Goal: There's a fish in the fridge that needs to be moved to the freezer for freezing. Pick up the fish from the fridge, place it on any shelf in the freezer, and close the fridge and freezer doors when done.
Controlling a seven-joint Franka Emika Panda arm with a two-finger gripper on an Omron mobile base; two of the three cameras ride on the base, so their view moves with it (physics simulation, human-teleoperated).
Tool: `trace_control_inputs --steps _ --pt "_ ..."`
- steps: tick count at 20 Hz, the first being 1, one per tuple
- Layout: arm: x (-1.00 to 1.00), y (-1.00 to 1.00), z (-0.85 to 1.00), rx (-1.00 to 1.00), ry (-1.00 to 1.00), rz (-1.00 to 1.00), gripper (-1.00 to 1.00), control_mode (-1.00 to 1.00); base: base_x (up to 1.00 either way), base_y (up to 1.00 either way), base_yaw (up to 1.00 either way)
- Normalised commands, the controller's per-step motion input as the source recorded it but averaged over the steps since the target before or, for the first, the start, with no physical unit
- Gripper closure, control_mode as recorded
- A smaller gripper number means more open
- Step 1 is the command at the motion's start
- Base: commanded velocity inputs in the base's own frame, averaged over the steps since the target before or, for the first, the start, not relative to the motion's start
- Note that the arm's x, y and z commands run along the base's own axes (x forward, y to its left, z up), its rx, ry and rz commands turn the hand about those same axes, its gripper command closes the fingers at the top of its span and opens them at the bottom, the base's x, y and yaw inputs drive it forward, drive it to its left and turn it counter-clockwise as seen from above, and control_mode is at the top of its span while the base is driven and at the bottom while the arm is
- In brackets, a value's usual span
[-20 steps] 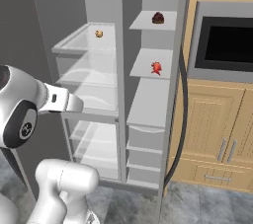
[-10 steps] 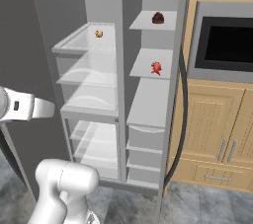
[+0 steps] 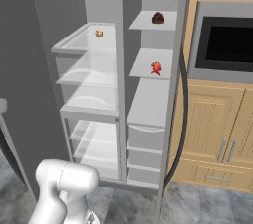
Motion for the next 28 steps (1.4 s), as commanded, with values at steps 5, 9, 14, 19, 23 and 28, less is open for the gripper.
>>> trace_control_inputs --steps 5,9,14,19,23,28 --pt "0.00 1.00 -0.08 0.00 -0.25 0.00 -1.00 -1.00 0.00 0.00 0.00" --pt "0.00 0.93 -0.09 0.00 -0.25 0.00 -1.00 -1.00 0.00 0.00 0.00" --pt "0.20 0.86 -0.27 0.00 -0.16 -0.01 -1.00 -1.00 0.00 0.00 0.00" --pt "0.45 0.69 -0.35 0.00 -0.11 -0.01 -1.00 -1.00 0.00 0.00 0.00" --pt "0.49 0.50 -0.48 0.00 -0.08 0.00 -1.00 -1.00 0.00 0.00 0.00" --pt "0.38 0.49 -0.54 0.00 -0.11 -0.11 -1.00 -1.00 0.00 0.00 0.00"
